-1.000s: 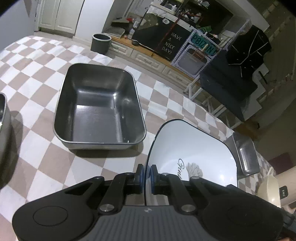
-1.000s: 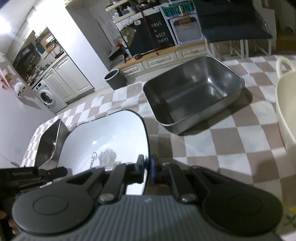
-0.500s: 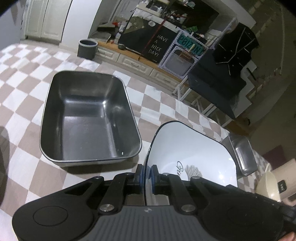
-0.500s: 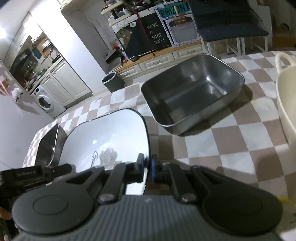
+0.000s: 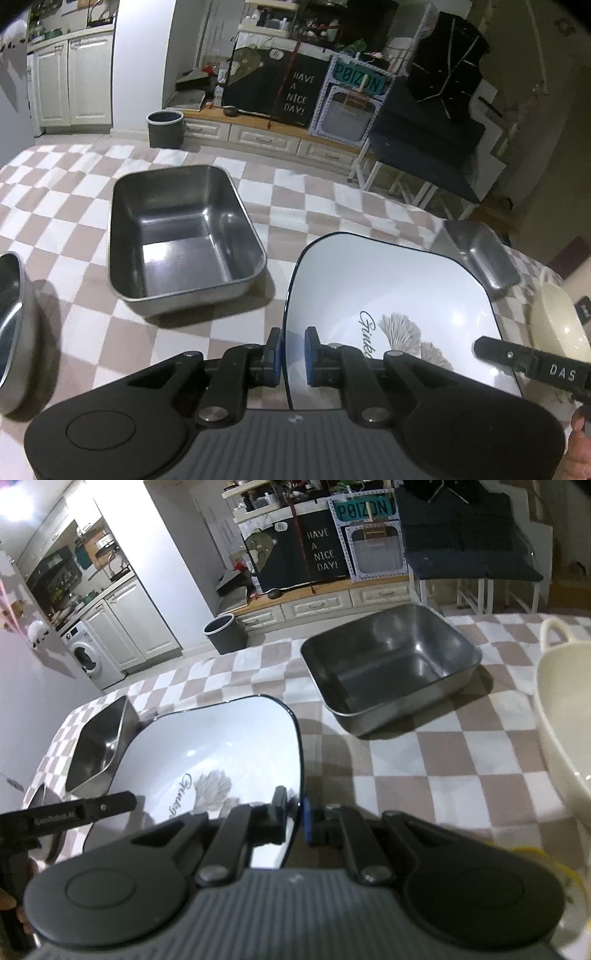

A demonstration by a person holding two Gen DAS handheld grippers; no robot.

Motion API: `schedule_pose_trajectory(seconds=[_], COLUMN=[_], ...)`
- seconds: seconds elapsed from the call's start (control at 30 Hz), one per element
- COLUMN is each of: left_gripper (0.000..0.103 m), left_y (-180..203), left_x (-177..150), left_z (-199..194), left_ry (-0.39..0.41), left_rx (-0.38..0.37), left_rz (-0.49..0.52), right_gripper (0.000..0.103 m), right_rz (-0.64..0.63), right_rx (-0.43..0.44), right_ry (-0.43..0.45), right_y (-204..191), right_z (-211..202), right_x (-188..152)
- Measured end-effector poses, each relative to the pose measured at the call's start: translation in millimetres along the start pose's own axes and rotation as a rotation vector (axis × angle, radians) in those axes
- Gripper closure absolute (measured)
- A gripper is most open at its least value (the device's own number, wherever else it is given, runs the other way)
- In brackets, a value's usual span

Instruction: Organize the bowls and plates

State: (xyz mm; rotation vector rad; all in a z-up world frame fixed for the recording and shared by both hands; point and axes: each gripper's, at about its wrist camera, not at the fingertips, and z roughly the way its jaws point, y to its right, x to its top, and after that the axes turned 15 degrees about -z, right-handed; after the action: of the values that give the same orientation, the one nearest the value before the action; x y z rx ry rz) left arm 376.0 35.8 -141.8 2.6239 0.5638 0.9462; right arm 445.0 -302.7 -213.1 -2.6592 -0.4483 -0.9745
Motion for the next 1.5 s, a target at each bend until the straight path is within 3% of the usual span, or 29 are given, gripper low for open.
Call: schedule_pose_trajectory(seconds=[0.37, 0.6, 0.77, 1.17, 1.5], left_gripper=[0.089, 0.089, 0.090, 0.090, 0.089], left_y=[18, 20, 10, -22, -47], left_x=[-14, -36, -60, -105, -121], left_z=[-107, -176, -209, -200, -168], left_ry=[0.096, 0.171, 0.176, 0.022, -0.086], left_rx=[-0.045, -0.072, -0.110, -0.058, -0.020], left_rz=[0.044, 0.107, 0.129, 0.180, 0.186], right_gripper=[0.094, 0.094, 0.094, 0.094, 0.093], right_rz=[-0.038, -0.032, 0.095, 0.103, 0.008], right_rx=[0.013, 0.050, 0.103, 0.099, 0.074], right_ry=[0.119, 0.178, 0.217, 0.022, -0.133], right_y=[-23, -43, -43, -64, -76], right_z=[-101, -160, -186, -181, -147], right_x=[1, -19, -46, -98, -101])
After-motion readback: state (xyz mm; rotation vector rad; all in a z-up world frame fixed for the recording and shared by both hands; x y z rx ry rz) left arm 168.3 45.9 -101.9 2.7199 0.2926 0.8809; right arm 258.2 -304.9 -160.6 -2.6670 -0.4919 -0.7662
